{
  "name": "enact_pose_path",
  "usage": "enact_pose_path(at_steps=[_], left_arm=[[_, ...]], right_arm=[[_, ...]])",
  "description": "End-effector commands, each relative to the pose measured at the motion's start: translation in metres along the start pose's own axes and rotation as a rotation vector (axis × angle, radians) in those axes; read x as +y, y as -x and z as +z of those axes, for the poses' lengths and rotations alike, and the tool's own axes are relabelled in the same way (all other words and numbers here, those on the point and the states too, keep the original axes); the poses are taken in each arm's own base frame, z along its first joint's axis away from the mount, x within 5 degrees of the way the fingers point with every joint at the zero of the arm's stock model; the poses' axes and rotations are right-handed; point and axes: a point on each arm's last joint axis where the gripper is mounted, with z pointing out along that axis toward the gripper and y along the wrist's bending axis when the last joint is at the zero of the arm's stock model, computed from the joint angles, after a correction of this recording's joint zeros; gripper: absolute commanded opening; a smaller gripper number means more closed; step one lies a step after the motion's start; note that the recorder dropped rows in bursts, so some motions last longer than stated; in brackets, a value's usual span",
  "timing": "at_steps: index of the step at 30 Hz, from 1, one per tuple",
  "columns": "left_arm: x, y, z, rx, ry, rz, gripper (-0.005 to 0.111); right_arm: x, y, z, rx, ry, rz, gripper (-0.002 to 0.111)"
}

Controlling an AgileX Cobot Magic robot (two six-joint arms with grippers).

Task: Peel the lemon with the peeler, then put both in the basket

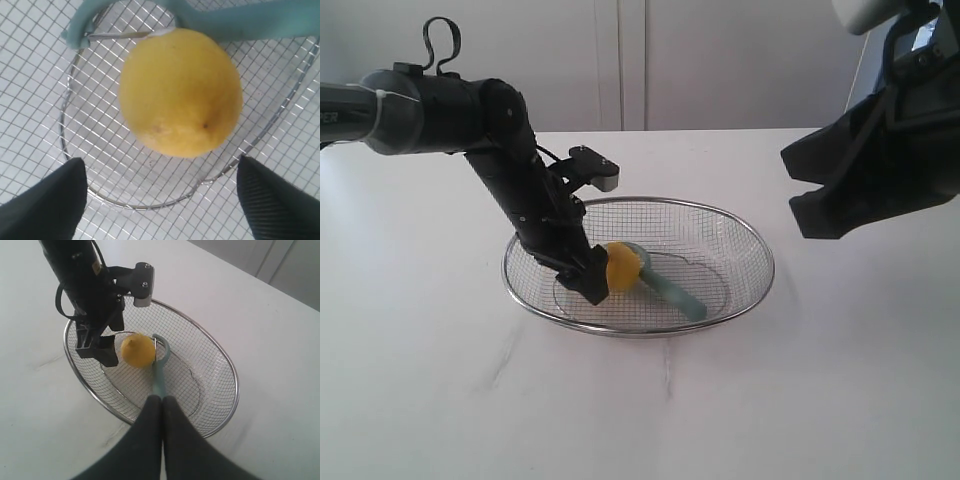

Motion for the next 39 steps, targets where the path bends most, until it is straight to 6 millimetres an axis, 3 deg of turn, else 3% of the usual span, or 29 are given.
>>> enact_pose_path(at_steps=[1,9,15,21,29,39], left_arm=[[-0.008,0.006,-0.022,-0.026,-0.010,0.021,0.083],[-0.018,0.014,-0.064,-0.069,-0.006,0.055,0.078],[-0.027,0.008,-0.102,-0.051,0.034,0.111,0.051],[-0.034,-0.009,-0.123,0.067,0.015,0.079,0.024],[-0.036,-0.017,-0.152,0.036,0.054,-0.005,0.000],[-0.051,-0.032,-0.211,-0.070,0.214,-0.048,0.000]], right_arm=[[-0.001,0.000,-0.002,-0.005,-0.004,0.010,0.000],[-0.001,-0.001,-0.002,-0.003,-0.003,0.010,0.000],[-0.001,-0.002,-0.002,0.007,-0.004,0.005,0.000],[-0.001,-0.002,-0.002,0.007,-0.004,0.005,0.000],[-0.001,-0.002,-0.002,0.006,-0.005,0.000,0.000],[-0.001,-0.002,-0.002,0.006,-0.005,0.000,0.000]])
